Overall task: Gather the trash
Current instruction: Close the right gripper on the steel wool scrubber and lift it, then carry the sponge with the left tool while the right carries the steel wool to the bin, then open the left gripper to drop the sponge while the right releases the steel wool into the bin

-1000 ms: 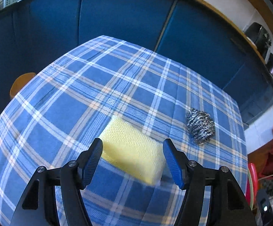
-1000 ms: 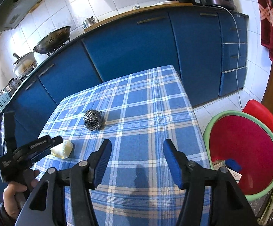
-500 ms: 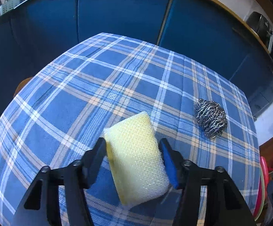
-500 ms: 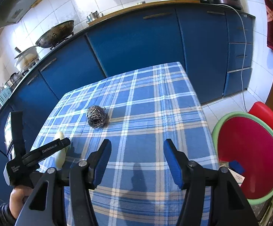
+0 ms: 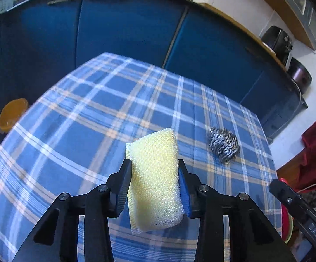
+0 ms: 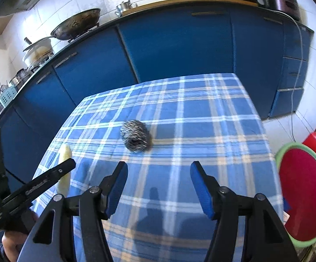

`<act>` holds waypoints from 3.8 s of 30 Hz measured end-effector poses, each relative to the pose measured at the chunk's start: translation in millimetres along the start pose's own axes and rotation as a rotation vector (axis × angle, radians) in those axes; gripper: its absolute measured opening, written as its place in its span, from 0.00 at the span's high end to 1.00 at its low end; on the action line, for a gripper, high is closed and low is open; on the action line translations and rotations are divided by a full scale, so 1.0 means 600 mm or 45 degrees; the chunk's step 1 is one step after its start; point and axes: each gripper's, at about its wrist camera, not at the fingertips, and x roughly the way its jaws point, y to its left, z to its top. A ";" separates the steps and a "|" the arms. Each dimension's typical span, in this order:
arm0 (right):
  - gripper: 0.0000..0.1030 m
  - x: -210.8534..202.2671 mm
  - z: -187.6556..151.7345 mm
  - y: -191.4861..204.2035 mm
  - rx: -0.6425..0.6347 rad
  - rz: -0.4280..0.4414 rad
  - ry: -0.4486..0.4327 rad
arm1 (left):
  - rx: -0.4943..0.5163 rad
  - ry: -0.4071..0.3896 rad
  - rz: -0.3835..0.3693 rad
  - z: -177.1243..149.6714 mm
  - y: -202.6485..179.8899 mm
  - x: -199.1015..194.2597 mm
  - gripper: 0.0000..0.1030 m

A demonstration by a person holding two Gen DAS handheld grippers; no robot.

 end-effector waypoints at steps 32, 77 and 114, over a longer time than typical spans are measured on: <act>0.84 0.089 0.040 0.050 -0.059 0.011 0.025 | 0.016 -0.034 -0.033 0.004 0.036 -0.022 0.59; 0.84 -0.195 -0.106 -0.316 0.363 -0.328 -0.177 | 0.540 0.129 -0.461 -0.099 -0.350 -0.045 0.59; 0.59 -0.202 -0.169 -0.455 0.564 -0.436 -0.170 | 0.865 0.355 -0.568 -0.230 -0.559 0.068 0.41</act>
